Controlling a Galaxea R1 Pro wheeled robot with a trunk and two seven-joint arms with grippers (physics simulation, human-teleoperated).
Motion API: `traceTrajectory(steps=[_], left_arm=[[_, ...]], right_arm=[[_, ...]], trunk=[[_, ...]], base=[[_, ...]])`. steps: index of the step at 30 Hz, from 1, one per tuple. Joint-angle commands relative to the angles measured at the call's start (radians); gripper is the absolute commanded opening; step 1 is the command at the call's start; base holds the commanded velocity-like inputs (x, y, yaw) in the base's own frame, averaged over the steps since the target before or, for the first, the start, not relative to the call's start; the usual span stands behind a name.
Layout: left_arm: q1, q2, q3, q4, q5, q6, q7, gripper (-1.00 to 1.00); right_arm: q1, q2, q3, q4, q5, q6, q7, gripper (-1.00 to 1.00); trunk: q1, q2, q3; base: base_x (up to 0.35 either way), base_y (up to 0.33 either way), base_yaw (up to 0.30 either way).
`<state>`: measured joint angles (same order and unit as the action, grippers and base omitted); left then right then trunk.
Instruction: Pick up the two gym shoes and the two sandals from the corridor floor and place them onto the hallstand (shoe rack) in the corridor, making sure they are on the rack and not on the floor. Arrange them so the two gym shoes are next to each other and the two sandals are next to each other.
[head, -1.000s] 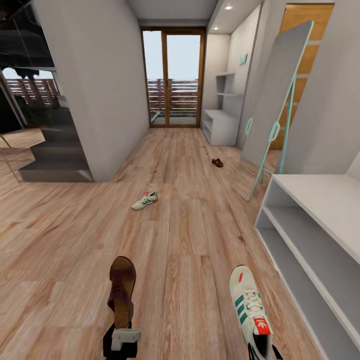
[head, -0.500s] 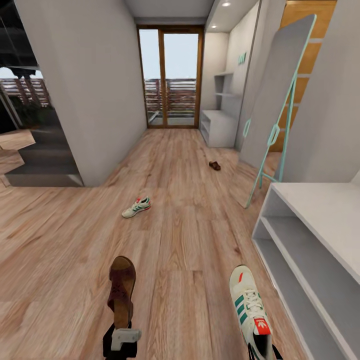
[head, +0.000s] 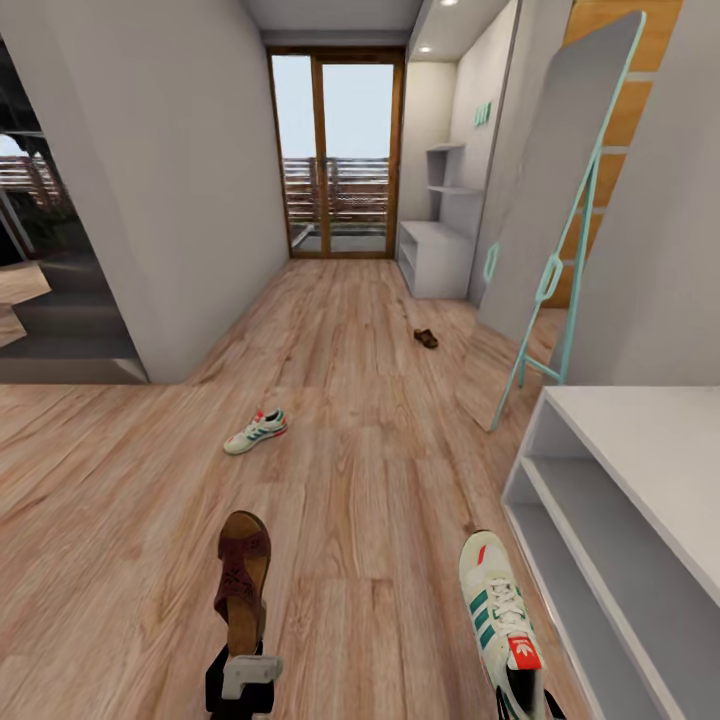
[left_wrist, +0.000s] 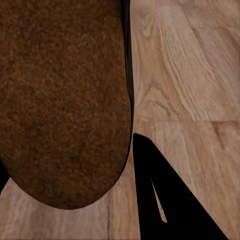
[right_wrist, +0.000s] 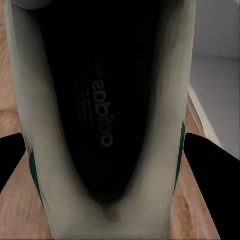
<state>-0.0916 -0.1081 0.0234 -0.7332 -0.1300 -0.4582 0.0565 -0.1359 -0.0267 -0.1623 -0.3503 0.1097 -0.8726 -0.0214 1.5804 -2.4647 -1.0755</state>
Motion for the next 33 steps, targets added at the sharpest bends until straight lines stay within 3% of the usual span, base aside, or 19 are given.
traceTrajectory(steps=[1,33], left_arm=[[0.000,-0.001,0.003,-0.001,-0.014,-0.002,0.006,-1.00],[0.000,-0.002,0.000,0.011,-0.018,-0.004,0.005,-1.00]], right_arm=[[-0.001,0.001,-0.006,0.001,0.010,-0.003,0.000,-1.00],[-0.001,0.010,-0.002,0.008,0.017,0.001,0.006,-1.00]], trunk=[[0.000,0.000,-0.001],[0.000,0.000,-0.001]], base=[[0.338,-0.009,0.000],[0.340,0.000,0.000]])
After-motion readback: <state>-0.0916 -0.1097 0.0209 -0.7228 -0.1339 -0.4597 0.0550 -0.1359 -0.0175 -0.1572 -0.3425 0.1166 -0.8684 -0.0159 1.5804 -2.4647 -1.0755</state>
